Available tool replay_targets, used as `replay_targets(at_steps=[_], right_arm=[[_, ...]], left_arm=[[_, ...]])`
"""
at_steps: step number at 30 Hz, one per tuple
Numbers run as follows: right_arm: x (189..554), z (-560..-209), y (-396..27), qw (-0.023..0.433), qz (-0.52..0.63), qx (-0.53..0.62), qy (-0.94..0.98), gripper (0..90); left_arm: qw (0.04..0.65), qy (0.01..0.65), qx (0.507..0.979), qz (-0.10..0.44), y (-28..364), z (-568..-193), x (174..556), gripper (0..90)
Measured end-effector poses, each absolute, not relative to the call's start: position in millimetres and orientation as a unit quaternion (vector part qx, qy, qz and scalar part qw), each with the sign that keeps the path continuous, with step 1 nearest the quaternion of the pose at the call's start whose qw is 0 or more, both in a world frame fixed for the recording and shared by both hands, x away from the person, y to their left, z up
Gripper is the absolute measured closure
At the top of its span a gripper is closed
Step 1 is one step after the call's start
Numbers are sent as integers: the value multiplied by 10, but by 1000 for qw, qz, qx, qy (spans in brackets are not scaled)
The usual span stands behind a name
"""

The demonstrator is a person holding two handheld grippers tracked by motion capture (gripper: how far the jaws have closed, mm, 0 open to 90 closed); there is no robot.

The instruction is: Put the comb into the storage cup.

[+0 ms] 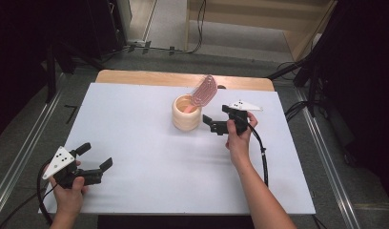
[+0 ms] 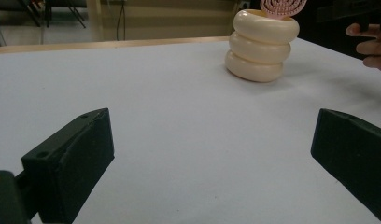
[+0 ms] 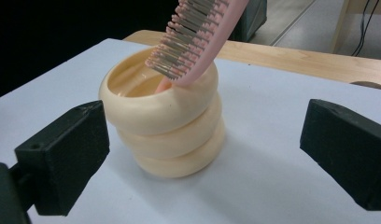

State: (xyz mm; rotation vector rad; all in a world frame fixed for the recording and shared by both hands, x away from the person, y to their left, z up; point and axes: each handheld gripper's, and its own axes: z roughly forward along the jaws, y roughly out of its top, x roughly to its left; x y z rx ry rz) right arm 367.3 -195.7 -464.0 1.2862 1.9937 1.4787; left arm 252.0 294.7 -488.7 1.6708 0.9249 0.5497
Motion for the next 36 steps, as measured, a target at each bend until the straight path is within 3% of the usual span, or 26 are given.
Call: replay_targets(at_steps=[36], right_arm=[[3227, -4975, -2387, 183, 509, 461, 703, 0]], left_arm=[[541, 392, 707, 233, 2932, -4892, 2524, 0]])
